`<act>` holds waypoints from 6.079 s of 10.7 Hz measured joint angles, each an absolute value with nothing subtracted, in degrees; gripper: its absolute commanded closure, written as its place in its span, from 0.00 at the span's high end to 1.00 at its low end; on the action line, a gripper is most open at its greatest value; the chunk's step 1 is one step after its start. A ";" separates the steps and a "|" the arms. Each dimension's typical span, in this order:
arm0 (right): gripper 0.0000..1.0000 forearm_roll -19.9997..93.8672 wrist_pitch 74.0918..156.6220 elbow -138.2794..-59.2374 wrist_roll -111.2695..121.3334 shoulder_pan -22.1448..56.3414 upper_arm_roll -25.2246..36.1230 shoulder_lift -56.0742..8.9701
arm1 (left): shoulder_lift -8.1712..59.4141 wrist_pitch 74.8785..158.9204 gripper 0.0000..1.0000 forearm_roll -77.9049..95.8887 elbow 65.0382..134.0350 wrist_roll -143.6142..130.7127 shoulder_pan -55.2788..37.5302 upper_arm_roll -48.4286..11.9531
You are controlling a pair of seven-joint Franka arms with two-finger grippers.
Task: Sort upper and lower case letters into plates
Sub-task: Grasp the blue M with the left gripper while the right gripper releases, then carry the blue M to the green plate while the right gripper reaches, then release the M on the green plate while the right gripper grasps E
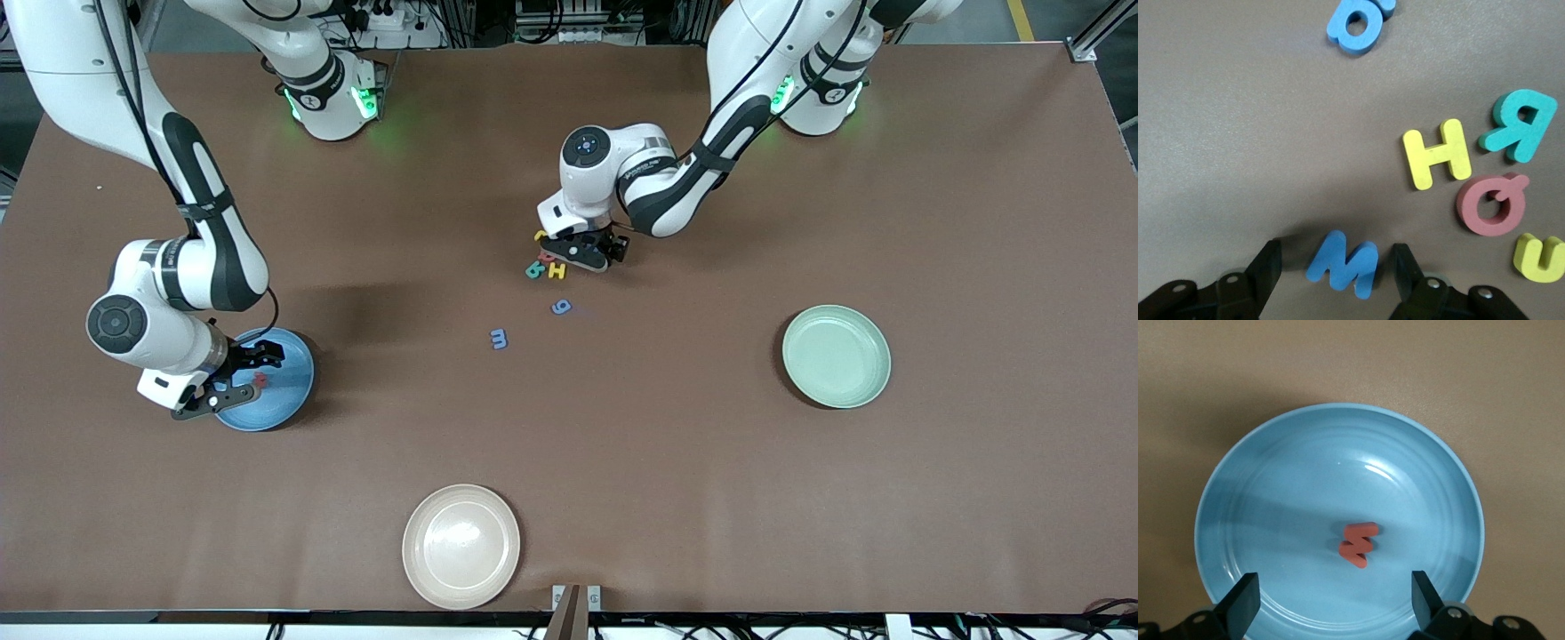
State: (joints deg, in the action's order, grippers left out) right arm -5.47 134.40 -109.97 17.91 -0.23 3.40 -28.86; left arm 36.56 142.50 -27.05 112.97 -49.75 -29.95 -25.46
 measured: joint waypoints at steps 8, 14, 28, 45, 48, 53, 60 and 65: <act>1.00 -5.47 134.43 -109.98 17.91 -0.23 3.35 -28.86 | 35.73 142.36 0.00 -27.05 113.03 -51.87 -29.77 -25.39; 1.00 -4.50 134.64 -109.98 17.91 0.01 2.64 -28.86 | 28.69 135.75 0.00 -25.48 112.30 -53.02 -24.91 -25.19; 1.00 -0.16 135.10 -102.44 -5.05 27.85 1.52 -33.95 | 16.31 120.15 0.00 -13.60 114.33 -35.63 4.49 -25.17; 0.15 7.74 141.53 -102.86 -16.62 35.96 1.58 -39.32 | 28.74 123.62 1.00 -14.32 111.61 -24.17 16.03 -25.13; 0.00 7.74 141.45 -102.74 -16.64 36.26 1.53 -38.62 | 28.56 123.33 1.00 -14.32 110.68 -24.17 15.66 -25.63; 0.00 7.72 141.71 -102.30 -16.34 36.27 2.92 -37.25 | 26.22 114.79 1.00 -14.32 106.24 -27.54 10.91 -26.07; 0.00 7.69 129.25 -98.71 -2.87 32.10 17.88 -31.40 | 25.35 111.24 1.00 -14.29 103.43 -45.79 -1.86 -26.39; 0.00 7.45 125.74 -99.15 4.66 21.26 21.05 -32.02 | 27.23 111.67 1.00 -14.29 100.86 -63.92 -15.71 -26.40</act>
State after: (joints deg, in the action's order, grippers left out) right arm 7.45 125.74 -99.15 4.66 21.26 21.05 -32.02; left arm 27.23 111.67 -14.29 100.86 -63.92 -15.71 -26.40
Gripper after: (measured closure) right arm 0.727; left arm 0.000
